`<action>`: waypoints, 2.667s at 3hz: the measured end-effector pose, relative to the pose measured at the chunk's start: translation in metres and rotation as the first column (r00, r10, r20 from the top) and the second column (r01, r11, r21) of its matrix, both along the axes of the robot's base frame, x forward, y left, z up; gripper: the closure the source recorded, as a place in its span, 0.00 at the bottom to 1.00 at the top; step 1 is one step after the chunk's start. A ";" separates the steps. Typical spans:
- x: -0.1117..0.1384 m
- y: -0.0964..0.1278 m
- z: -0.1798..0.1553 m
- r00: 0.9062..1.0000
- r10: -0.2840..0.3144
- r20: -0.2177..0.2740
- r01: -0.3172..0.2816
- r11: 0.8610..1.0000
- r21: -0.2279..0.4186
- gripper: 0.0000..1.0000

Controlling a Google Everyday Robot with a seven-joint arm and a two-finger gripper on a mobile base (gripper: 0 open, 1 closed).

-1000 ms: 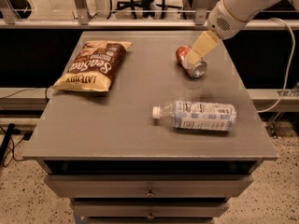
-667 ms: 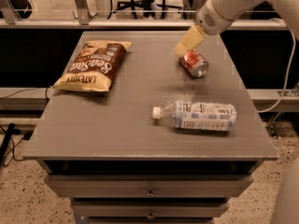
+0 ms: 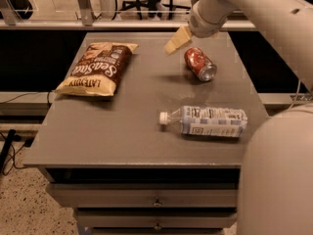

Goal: Place coke can upright

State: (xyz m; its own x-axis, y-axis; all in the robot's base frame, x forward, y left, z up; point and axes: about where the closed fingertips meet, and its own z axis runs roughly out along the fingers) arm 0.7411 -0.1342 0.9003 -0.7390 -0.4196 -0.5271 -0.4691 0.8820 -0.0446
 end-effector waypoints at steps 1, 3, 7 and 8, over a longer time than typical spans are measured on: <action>0.011 -0.002 -0.021 0.993 -0.109 -0.044 0.108 0.994 -0.017 0.00; 0.022 -0.019 -0.044 0.974 -0.207 -0.092 0.203 0.978 -0.051 0.00; 0.007 -0.043 -0.054 0.980 -0.117 -0.162 0.102 0.990 -0.096 0.50; 0.010 -0.046 -0.028 0.994 -0.084 -0.072 0.080 0.996 -0.048 0.73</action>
Offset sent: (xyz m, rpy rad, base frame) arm 0.0269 -0.0211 -0.0475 -0.0470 0.1016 -0.2687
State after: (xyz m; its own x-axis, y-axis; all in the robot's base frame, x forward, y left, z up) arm 0.7511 -0.1805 0.8725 -0.8082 -0.3779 -0.4516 -0.3988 0.9155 -0.0524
